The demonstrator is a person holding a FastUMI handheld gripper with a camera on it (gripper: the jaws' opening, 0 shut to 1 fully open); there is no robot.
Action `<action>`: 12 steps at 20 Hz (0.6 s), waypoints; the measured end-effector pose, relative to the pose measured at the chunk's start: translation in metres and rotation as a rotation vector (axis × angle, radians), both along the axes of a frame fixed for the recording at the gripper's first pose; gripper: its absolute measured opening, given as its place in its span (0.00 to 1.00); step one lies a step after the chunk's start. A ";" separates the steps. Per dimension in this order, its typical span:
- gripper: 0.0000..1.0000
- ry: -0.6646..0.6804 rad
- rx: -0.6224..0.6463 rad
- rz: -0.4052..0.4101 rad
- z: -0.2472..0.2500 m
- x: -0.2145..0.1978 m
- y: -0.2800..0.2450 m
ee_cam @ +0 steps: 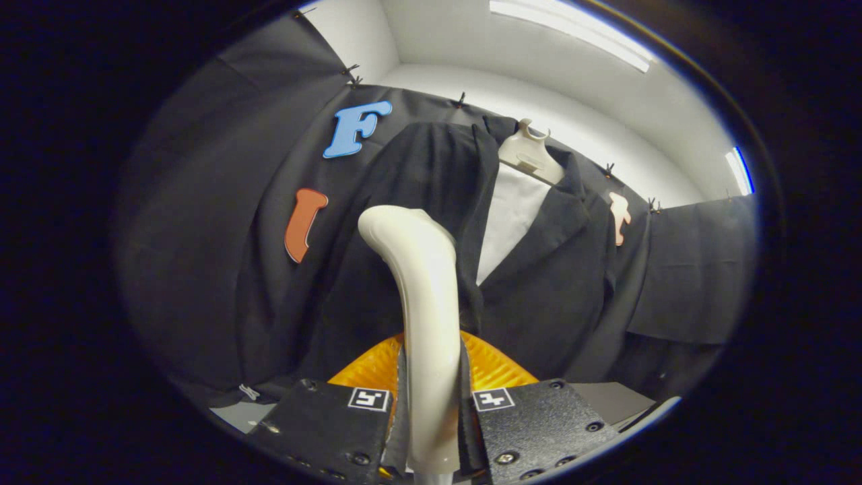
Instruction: Iron the clothes twice with a garment steamer, once on the left side and once on the right side.
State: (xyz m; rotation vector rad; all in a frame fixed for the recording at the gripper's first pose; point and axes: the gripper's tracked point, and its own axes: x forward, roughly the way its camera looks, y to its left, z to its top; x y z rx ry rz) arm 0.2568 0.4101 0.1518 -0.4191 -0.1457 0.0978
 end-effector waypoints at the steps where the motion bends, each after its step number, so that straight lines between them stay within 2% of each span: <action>1: 0.32 0.009 -0.007 -0.004 -0.008 -0.002 -0.003; 12: 0.32 0.195 -0.078 -0.045 -0.115 -0.015 -0.027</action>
